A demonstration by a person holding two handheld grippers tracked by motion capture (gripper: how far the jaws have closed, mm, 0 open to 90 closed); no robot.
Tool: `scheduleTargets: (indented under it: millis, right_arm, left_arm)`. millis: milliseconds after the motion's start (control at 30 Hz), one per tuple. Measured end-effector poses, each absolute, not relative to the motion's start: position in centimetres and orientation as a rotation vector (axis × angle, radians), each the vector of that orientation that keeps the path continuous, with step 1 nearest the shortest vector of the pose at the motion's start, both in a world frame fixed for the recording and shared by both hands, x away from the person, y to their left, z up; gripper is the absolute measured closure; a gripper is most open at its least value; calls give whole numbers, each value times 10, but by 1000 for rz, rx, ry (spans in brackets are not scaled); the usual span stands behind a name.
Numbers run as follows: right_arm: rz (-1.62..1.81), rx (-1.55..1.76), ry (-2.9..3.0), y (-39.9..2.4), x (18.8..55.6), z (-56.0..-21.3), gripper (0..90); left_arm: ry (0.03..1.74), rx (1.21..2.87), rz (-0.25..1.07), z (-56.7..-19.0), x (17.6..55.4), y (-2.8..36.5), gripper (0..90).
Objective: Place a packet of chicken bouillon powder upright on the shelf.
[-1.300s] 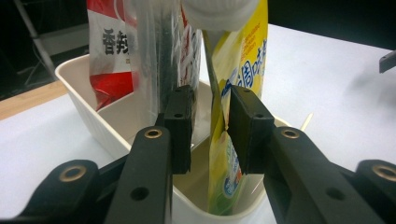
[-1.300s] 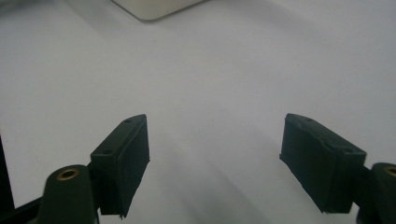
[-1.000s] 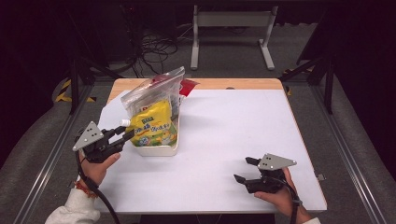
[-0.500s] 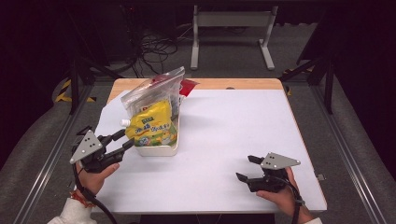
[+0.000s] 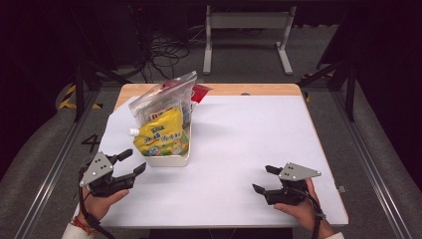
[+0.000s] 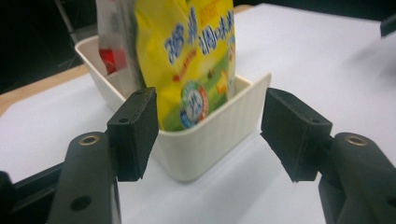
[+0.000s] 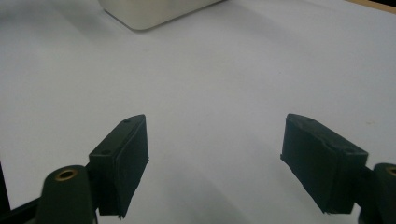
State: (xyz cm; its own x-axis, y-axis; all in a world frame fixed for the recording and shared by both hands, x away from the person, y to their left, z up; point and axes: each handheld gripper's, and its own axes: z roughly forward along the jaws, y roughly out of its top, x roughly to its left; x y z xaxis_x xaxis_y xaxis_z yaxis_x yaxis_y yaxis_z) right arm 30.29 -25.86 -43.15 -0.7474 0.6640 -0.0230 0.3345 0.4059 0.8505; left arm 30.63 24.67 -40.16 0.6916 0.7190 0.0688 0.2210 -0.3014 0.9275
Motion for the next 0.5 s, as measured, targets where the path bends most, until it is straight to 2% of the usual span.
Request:
scheduleTargets:
  millis: [500]
  right_arm:
    - [1220,834,2285,-266,296,-427,219]
  left_arm:
    - [651,1976,539,-419,303,211,291]
